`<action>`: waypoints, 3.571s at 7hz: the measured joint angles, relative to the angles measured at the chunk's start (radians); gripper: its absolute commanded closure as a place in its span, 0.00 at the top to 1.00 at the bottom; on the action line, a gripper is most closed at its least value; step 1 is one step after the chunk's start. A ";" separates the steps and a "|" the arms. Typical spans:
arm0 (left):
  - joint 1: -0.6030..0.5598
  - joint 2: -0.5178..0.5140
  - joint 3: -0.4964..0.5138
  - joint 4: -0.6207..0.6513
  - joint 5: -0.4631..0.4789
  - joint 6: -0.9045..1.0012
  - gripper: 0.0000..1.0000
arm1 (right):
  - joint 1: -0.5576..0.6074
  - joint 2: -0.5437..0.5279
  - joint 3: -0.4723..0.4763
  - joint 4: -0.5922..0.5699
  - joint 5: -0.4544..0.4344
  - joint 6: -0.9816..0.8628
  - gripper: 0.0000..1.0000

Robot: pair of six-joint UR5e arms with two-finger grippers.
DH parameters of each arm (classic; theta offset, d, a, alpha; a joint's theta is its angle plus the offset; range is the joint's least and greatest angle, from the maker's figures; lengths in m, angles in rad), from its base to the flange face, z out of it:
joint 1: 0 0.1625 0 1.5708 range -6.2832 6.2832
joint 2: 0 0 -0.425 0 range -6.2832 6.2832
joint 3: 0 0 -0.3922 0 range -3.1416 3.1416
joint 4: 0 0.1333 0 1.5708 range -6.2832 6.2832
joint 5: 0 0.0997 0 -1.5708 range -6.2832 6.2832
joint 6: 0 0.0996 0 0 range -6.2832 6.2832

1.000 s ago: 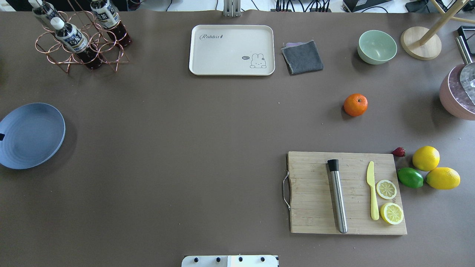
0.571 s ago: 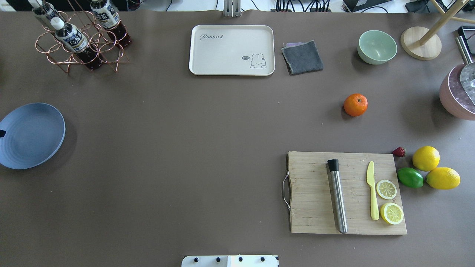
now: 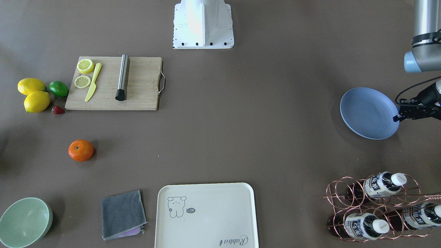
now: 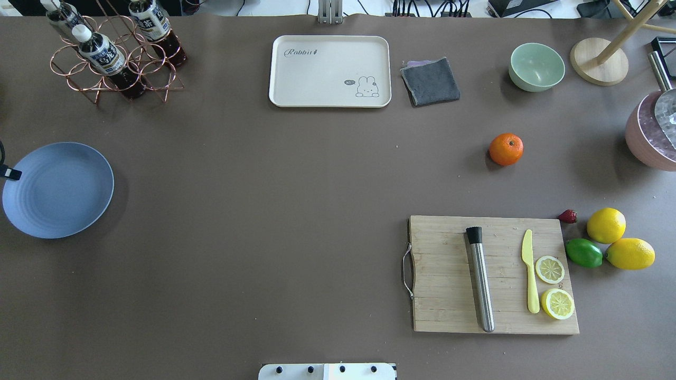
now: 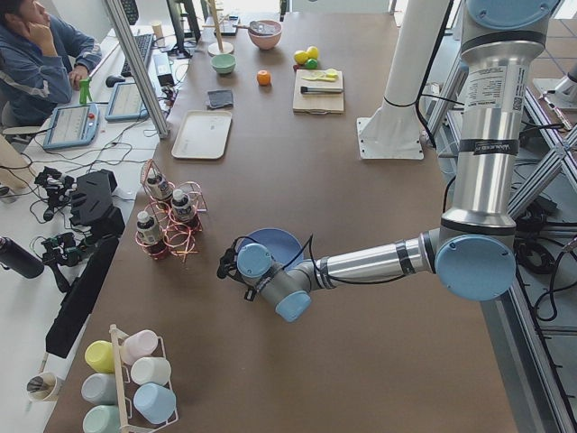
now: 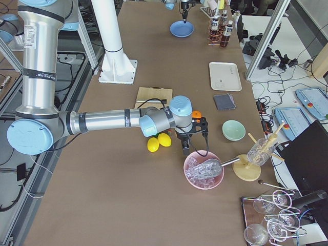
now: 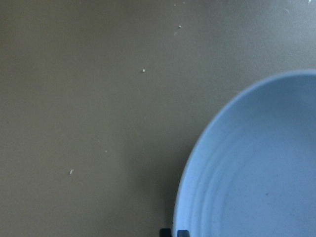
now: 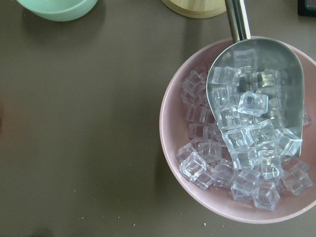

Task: Pick orange to plate
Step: 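Push the blue plate with the left gripper toward the table's middle, then withdraw the left arm while the right arm moves toward the orange, then lower the right gripper onto the orange and close on it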

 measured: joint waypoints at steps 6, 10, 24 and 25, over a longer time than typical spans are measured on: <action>0.369 -0.263 -0.287 0.065 0.250 -0.762 0.00 | 0.000 0.003 0.002 0.000 0.001 0.000 1.00; 0.633 -0.482 -0.264 0.306 0.557 -0.824 0.46 | -0.002 0.008 0.002 0.000 0.003 0.000 1.00; -0.313 -0.070 -0.411 1.070 0.115 0.831 0.98 | -0.345 0.538 -0.125 -0.354 -0.134 0.340 1.00; -0.315 -0.056 -0.410 1.076 0.099 0.843 0.98 | -0.356 0.529 -0.129 -0.346 -0.142 0.341 1.00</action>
